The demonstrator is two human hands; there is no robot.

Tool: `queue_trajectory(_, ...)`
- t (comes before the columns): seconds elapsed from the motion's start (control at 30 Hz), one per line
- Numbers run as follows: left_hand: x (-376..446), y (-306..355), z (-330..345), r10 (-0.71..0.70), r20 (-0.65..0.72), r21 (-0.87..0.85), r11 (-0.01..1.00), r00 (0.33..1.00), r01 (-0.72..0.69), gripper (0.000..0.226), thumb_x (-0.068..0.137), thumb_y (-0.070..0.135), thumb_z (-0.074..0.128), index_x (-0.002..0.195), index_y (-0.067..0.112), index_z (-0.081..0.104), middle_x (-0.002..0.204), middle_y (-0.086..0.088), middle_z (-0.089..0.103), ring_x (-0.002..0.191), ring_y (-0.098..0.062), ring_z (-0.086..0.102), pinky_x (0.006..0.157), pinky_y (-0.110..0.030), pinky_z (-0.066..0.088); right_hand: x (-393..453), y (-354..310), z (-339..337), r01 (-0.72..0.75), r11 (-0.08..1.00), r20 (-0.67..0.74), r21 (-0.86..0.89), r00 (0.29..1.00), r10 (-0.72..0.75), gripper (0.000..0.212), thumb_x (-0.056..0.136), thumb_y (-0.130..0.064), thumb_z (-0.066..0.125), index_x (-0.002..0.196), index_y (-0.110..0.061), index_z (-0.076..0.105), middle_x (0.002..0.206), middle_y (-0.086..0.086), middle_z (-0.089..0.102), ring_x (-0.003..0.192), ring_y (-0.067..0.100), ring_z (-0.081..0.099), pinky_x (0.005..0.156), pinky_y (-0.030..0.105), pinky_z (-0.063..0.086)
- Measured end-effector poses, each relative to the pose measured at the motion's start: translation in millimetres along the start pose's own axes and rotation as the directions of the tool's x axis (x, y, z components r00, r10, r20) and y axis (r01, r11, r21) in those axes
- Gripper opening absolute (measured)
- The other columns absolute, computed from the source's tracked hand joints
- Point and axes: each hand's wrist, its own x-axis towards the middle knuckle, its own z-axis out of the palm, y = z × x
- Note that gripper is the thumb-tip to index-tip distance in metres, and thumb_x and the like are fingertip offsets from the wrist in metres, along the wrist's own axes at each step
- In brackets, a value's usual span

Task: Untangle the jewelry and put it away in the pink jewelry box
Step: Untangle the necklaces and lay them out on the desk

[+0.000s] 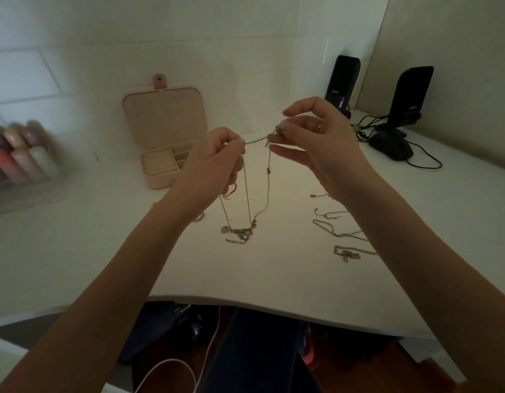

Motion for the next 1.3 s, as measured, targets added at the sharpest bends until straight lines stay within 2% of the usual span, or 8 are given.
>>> queue_trajectory(0.2, -2.6, -2.3, 1.6, 0.027, -0.022, 0.048, 0.999, 0.999, -0.026, 0.024, 0.094, 0.010, 0.041, 0.071, 0.016, 0.046, 0.052, 0.005, 0.051, 0.041, -0.005, 0.040, 0.039, -0.016, 0.032, -1.2, 0.8, 0.0, -0.071, 0.981, 0.024, 0.180, 0.997, 0.068, 0.018, 0.088, 0.008, 0.055, 0.101, -0.004, 0.055, 0.081, 0.010, 0.059, 0.074, 0.019, 0.066, 0.072, 0.028, 0.056)
queue_trajectory(0.33, 0.3, -4.3, 0.4, 0.038, 0.021, 0.178, 0.983, 0.999, -0.041, 0.020, 0.087, 0.010, 0.046, 0.069, 0.015, 0.052, 0.051, 0.008, 0.054, 0.044, -0.006, 0.040, 0.041, -0.015, 0.031, -1.3, 0.7, -1.7, -0.082, 0.978, 0.055, 0.193, 0.996, 0.072, 0.019, 0.086, 0.010, 0.055, 0.099, -0.004, 0.055, 0.078, 0.009, 0.058, 0.076, 0.020, 0.065, 0.072, 0.027, 0.056)
queue_trajectory(0.43, 0.0, -4.1, 1.3, 0.016, 0.090, 0.188, 0.982, 0.996, -0.033, 0.014, 0.089, 0.018, 0.051, 0.079, 0.013, 0.060, 0.047, 0.006, 0.048, 0.041, -0.005, 0.036, 0.039, -0.013, 0.029, -1.0, 0.1, -2.5, -0.083, 0.979, 0.084, 0.185, 0.994, 0.068, 0.021, 0.085, 0.012, 0.056, 0.099, -0.004, 0.055, 0.080, 0.010, 0.058, 0.078, 0.021, 0.064, 0.075, 0.027, 0.055)
queue_trajectory(0.57, 0.0, -3.5, 4.1, 0.039, 0.136, 0.147, 0.987, 0.990, -0.059, 0.019, 0.091, 0.031, 0.054, 0.090, 0.019, 0.069, 0.045, 0.005, 0.040, 0.037, -0.005, 0.030, 0.037, -0.014, 0.026, -0.7, 1.7, -3.1, -0.075, 0.993, 0.104, 0.088, 0.992, 0.066, 0.027, 0.081, 0.011, 0.061, 0.101, -0.006, 0.056, 0.091, 0.011, 0.054, 0.084, 0.020, 0.062, 0.082, 0.028, 0.056)
queue_trajectory(0.77, 2.8, -2.5, 5.9, 0.021, 0.088, 0.016, 1.000, 0.996, -0.023, 0.010, 0.092, 0.026, 0.056, 0.088, 0.023, 0.064, 0.038, 0.009, 0.041, 0.034, -0.006, 0.030, 0.037, -0.015, 0.023, -2.0, 3.8, -4.3, -0.046, 0.996, 0.117, -0.077, 0.992, 0.055, 0.031, 0.079, 0.009, 0.065, 0.104, -0.008, 0.057, 0.103, 0.014, 0.054, 0.086, 0.020, 0.065, 0.087, 0.034, 0.056)
queue_trajectory(1.0, 5.2, -2.9, 6.8, -0.007, 0.088, -0.008, 1.000, 0.996, 0.008, 0.005, 0.087, 0.023, 0.063, 0.084, 0.019, 0.064, 0.037, 0.009, 0.039, 0.034, -0.008, 0.027, 0.036, -0.016, 0.020, -2.2, 4.4, -4.0, 0.015, 0.984, 0.128, -0.176, 0.992, 0.008, 0.033, 0.077, 0.006, 0.069, 0.104, -0.010, 0.058, 0.099, 0.011, 0.058, 0.091, 0.026, 0.067, 0.088, 0.039, 0.056)
queue_trajectory(1.13, 4.1, -2.2, 6.1, -0.010, 0.153, 0.048, 0.999, 0.988, 0.003, 0.010, 0.083, 0.022, 0.067, 0.086, 0.013, 0.070, 0.037, 0.008, 0.038, 0.034, -0.008, 0.026, 0.037, -0.016, 0.022, -2.3, 4.0, -1.5, 0.063, 0.976, 0.103, -0.210, 0.994, -0.042, 0.033, 0.075, 0.003, 0.072, 0.103, -0.010, 0.058, 0.097, 0.014, 0.059, 0.096, 0.034, 0.067, 0.088, 0.044, 0.055)
queue_trajectory(1.3, 4.1, -7.1, 7.5, -0.025, 0.116, 0.074, 0.997, 0.993, 0.017, 0.010, 0.085, 0.021, 0.065, 0.084, 0.011, 0.067, 0.039, 0.006, 0.049, 0.034, -0.007, 0.039, 0.036, -0.014, 0.029, -2.9, 3.1, -1.4, 0.099, 0.962, 0.100, -0.256, 0.992, -0.076, 0.033, 0.075, 0.004, 0.072, 0.103, -0.010, 0.058, 0.097, 0.012, 0.061, 0.092, 0.029, 0.069, 0.086, 0.037, 0.056)
